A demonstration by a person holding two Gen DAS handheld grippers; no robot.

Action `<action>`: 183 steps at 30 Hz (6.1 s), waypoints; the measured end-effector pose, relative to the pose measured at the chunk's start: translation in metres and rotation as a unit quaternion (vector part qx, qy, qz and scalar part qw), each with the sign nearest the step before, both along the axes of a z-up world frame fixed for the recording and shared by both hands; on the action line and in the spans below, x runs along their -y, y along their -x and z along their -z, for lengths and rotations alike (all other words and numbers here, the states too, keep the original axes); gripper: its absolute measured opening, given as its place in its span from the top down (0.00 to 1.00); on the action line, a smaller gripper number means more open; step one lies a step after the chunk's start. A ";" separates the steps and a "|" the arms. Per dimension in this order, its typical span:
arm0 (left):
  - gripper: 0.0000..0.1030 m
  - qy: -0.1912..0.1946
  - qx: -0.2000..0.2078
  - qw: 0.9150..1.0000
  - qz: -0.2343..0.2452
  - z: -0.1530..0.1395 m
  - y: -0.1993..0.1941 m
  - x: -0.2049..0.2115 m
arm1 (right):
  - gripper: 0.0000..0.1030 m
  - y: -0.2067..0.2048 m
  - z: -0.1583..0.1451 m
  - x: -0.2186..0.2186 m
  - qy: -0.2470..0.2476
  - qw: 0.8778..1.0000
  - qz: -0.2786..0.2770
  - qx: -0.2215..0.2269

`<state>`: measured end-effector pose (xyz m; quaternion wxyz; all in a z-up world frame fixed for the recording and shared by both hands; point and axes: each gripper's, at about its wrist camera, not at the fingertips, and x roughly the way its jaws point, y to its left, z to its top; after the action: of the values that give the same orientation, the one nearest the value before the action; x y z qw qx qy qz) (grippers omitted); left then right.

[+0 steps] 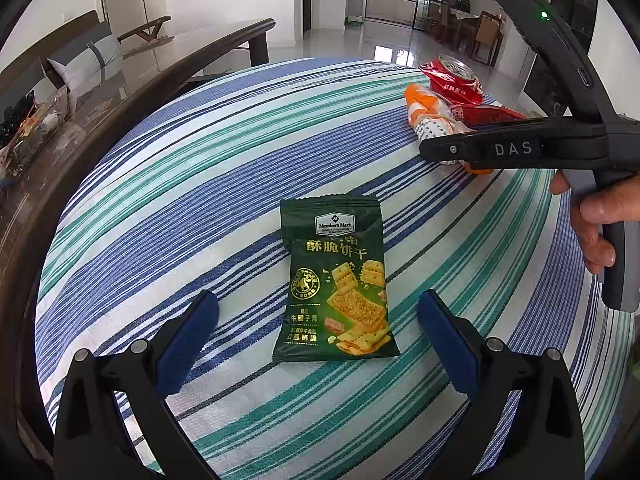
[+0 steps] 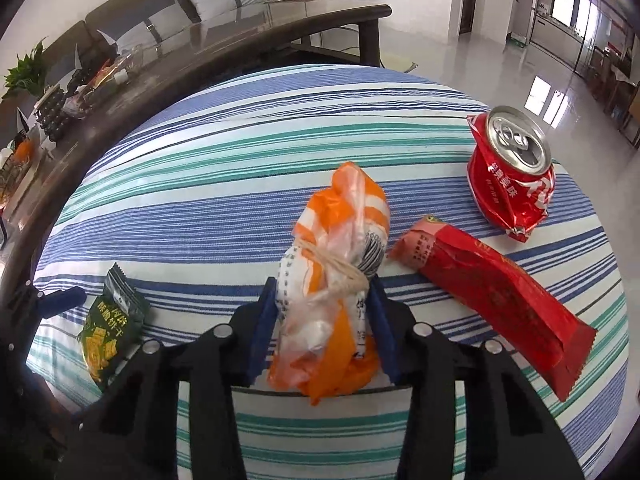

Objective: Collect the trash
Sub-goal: 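Grasp the green cracker packet with the left tool while the right tool lifts the orange-white bag, then carry the cracker packet and orange-white bag to the wastebasket and open both tools, then move both tools back over the table toward the red wrapper and soda can, then grasp the red wrapper with the left tool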

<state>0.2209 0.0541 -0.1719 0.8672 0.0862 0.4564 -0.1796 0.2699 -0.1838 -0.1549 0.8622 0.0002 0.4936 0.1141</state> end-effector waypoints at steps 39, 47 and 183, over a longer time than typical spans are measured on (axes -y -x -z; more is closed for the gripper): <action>0.05 0.002 0.000 1.000 0.000 0.000 0.000 -0.001 | 0.23 0.148 0.005 0.008 -0.011 0.999 -0.028 0.044; 0.05 0.078 -0.015 0.996 0.046 -0.007 0.008 -0.027 | 0.21 0.152 -0.008 0.038 -0.049 0.999 -0.015 0.012; 0.05 -0.006 -0.022 0.996 -0.088 -0.033 -0.078 0.185 | 0.15 0.196 0.006 0.083 0.001 0.996 -0.044 0.073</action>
<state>0.2988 -0.1308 -0.1393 0.8686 0.0466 0.4827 -0.1016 0.0740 -0.2673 -0.1614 0.8900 -0.0306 0.4290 0.1514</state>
